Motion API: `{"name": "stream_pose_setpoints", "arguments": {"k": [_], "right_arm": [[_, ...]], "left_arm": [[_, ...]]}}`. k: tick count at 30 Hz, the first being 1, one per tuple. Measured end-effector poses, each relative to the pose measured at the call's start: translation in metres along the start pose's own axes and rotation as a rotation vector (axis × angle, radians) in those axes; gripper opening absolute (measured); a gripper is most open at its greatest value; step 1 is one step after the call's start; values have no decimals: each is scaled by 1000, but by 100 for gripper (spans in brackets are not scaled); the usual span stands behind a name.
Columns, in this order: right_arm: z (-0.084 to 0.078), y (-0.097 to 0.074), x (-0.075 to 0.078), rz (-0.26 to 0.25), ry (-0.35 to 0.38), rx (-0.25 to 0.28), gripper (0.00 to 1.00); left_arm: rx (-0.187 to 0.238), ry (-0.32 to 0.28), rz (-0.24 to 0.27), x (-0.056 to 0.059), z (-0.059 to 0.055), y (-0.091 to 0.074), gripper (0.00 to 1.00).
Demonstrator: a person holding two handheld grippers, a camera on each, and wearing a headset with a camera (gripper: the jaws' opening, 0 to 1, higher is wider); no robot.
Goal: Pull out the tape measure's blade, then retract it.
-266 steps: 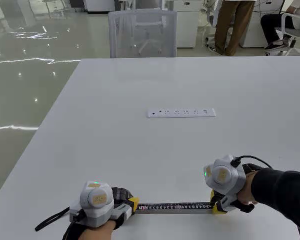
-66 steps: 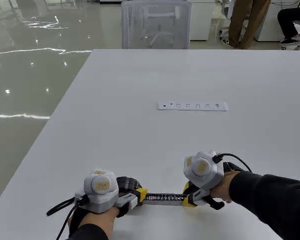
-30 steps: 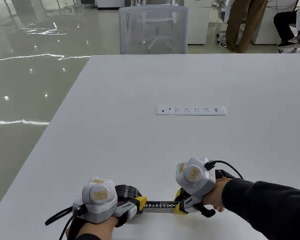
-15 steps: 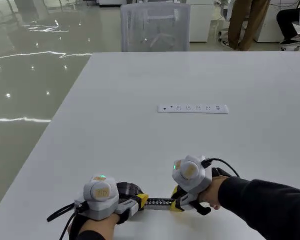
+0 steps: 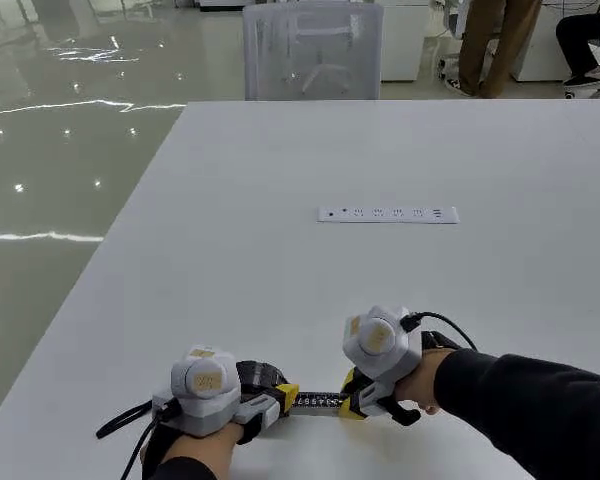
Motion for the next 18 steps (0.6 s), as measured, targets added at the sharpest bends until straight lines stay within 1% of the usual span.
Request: {"name": "stream_pose_setpoints", "arguments": {"k": [1,2,3,5,6,7,8,9,10,11,12,15,18], "right_arm": [[0,0,0,-1,-2,1,13],[0,0,0,-2,0,2,13],[0,0,0,-3,4,4,13],[0,0,0,-5,8,10,13],[0,0,0,-6,10,12,13],[0,0,0,-7,11,12,13],[0,0,0,-8,11,13,13],[0,0,0,-8,11,12,13],[0,0,0,-8,10,11,13],[0,0,0,-8,6,10,13],[0,0,0,-8,5,10,13],[0,1,0,-7,6,13,13],[1,2,-1,-9,12,28,13]], "left_arm": [[-19,-54,26,-1,-3,-1,63],[-24,-71,39,-3,-3,-2,63],[-23,-67,60,-5,-3,-2,65],[-21,-52,62,-3,-3,-3,65],[-22,-55,61,-2,-2,-3,63],[-26,-40,70,-3,-1,-3,62],[-33,-40,68,-3,-2,-3,61],[-30,-33,69,-3,-2,-3,61],[-32,0,64,-2,-2,-3,60],[-33,-13,70,-2,-2,-4,60],[-35,-12,70,-3,-2,-4,59],[-29,-11,64,-3,-2,-4,58],[-24,-21,54,-4,-1,-5,58]]}}
Point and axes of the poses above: the centre of the closed fingertips' face, and the gripper's own axes: y roughly forward along the fingers, x roughly to its right, z roughly out of its top, the point moved 1 cm from there along -y, roughly backward along the fingers, and after that the axes turned 13 degrees about x, right-handed, at the moved point
